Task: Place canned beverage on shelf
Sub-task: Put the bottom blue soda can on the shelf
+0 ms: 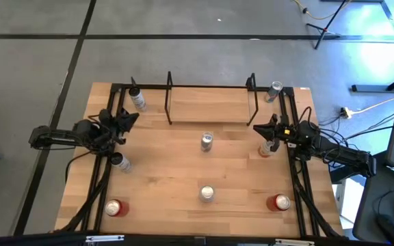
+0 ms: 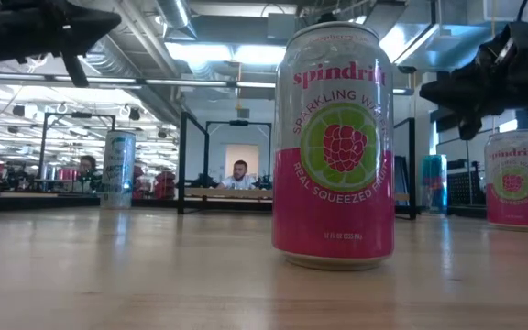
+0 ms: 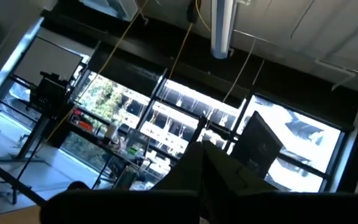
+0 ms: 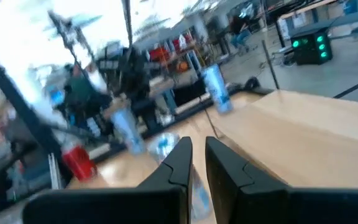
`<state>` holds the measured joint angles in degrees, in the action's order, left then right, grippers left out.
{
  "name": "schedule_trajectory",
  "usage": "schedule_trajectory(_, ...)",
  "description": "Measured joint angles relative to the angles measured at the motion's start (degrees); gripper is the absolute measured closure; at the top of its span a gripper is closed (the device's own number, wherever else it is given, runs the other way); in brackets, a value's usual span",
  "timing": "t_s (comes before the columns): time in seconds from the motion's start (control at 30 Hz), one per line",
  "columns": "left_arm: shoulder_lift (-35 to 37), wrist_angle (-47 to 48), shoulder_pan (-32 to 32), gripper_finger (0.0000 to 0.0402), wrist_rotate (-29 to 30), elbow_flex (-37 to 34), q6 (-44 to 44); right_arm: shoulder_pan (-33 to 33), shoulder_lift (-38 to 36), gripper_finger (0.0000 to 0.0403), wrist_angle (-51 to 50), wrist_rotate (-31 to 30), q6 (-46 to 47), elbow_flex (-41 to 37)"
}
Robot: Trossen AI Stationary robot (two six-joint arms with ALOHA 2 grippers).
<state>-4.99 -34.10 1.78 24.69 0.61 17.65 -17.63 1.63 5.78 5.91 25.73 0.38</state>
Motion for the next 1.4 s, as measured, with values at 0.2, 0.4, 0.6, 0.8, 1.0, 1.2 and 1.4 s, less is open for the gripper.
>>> schedule_trajectory(0.2,-2.31,0.39,0.00,0.0401,0.20,4.51,-0.61,-0.01,0.00,0.0370,2.91,-11.15,8.94,0.00)
schedule_trajectory(0.4,-13.89,4.02,0.00,0.0401,1.04,14.80,-8.72,0.00,0.00,0.0370,3.59,-13.46,10.02,0.00)
schedule_trajectory(0.6,-31.63,4.04,-0.19,0.0401,1.68,26.96,-13.20,0.00,0.00,0.0370,3.61,-11.95,9.97,0.00)
schedule_trajectory(0.8,-46.46,4.01,-0.37,0.0401,0.95,38.20,-13.38,0.00,0.00,0.0370,4.00,-11.45,9.97,0.00)
schedule_trajectory(1.0,-55.37,5.52,-0.37,0.0401,4.35,47.01,-13.35,0.00,0.00,0.0370,4.28,-11.43,10.00,0.00)
schedule_trajectory(1.2,-62.36,19.44,-1.11,0.0344,4.20,56.35,-8.04,0.00,0.00,0.0370,4.46,-11.43,9.86,0.00)
schedule_trajectory(1.4,-69.57,39.50,-2.85,0.0244,0.20,67.99,-3.05,0.00,0.00,0.0366,4.42,-11.45,9.60,0.00)
